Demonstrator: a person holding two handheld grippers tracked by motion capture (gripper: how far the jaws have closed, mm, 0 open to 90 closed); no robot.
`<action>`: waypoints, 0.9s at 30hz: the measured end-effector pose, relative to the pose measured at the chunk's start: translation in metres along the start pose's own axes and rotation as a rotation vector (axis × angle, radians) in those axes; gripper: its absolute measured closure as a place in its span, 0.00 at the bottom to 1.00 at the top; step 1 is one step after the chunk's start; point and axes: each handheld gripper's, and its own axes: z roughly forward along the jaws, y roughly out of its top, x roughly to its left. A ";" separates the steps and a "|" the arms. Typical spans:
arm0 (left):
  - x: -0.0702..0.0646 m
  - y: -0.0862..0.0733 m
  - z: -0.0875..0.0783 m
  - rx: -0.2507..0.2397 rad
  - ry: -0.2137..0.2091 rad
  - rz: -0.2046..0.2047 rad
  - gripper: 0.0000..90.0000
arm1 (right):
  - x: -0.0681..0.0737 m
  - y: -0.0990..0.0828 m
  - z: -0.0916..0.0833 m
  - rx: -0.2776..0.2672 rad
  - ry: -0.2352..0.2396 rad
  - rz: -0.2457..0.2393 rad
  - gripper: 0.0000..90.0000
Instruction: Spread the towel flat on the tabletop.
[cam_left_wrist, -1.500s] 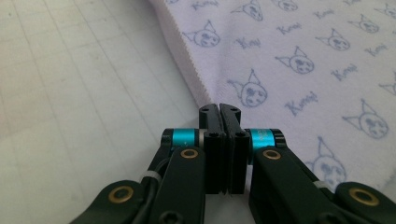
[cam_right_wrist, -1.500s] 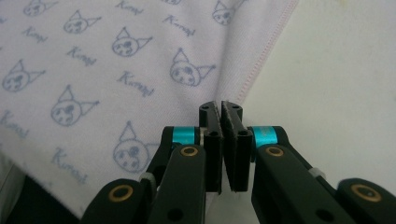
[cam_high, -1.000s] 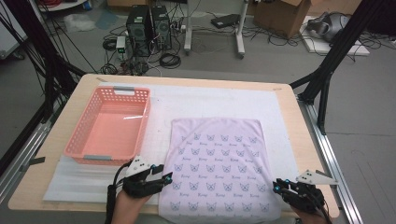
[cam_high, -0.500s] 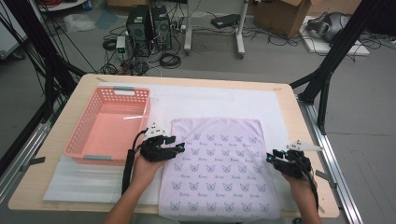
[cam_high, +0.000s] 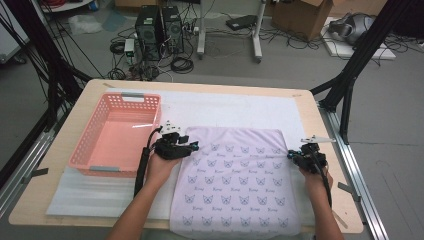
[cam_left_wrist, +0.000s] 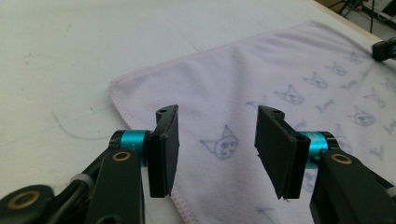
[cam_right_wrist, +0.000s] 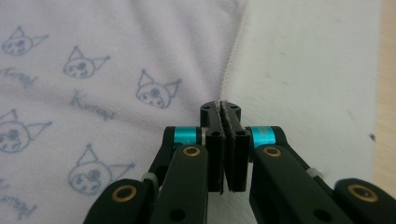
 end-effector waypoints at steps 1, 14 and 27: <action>0.000 0.000 0.003 0.004 0.008 0.000 0.56 | -0.002 -0.002 -0.001 -0.004 -0.001 0.005 0.98; 0.014 0.004 0.038 0.058 0.157 -0.032 0.61 | -0.002 -0.005 -0.009 -0.053 0.090 -0.007 0.73; 0.024 0.008 0.039 0.042 0.301 -0.056 0.97 | 0.002 -0.004 -0.006 -0.067 0.094 -0.023 0.72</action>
